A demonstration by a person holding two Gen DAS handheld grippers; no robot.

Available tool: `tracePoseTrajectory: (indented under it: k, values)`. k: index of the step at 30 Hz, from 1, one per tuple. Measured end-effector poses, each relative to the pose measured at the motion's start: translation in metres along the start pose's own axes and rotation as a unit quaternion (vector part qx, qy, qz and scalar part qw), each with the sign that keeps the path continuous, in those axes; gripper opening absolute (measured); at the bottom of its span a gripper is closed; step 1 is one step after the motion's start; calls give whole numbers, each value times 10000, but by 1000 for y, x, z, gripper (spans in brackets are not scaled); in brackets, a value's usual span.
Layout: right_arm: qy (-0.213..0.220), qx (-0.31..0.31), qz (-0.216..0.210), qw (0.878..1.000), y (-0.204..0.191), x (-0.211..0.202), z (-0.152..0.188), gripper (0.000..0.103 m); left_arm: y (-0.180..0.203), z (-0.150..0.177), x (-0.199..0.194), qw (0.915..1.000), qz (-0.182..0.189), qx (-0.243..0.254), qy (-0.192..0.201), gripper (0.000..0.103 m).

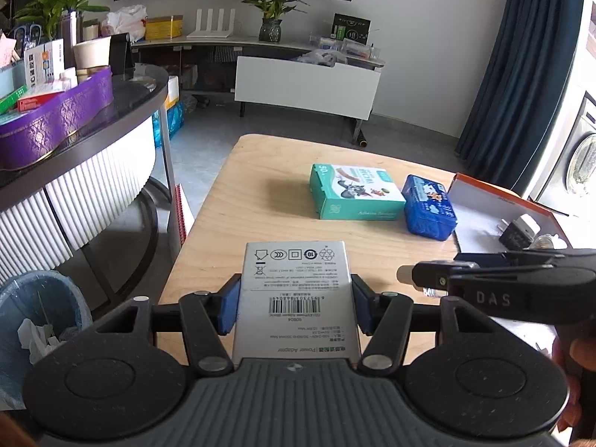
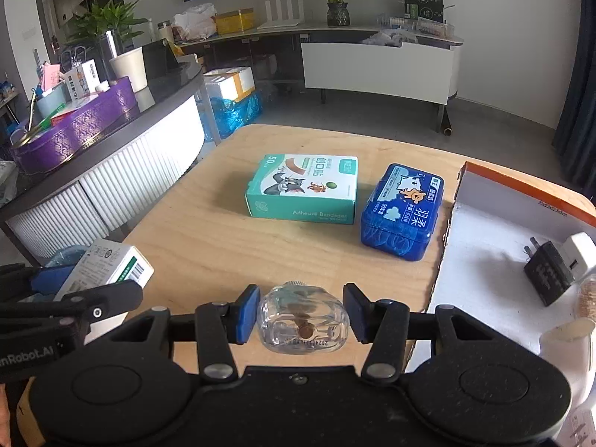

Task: Organize rigid objects
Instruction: 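Grasp the glass diffuser bottle with the right gripper while the left holds the white box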

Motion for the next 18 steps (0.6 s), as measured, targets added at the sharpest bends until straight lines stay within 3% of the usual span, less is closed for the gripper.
tracePoseTrajectory:
  k: [18]
  values:
    - [863, 99, 254, 9959, -2, -98, 31, 60, 43, 7, -41, 9989, 124, 353, 271, 59]
Point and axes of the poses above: each gripper's, at about its wrist camera, not at the fingertips, and x roughly the way its jaws point, y to its right, z to its underside, the point moved 4 cm from there along x, roughly the way its jaws point, and after that the axes turned 9 degrees about -y, right-handed, at the moved point
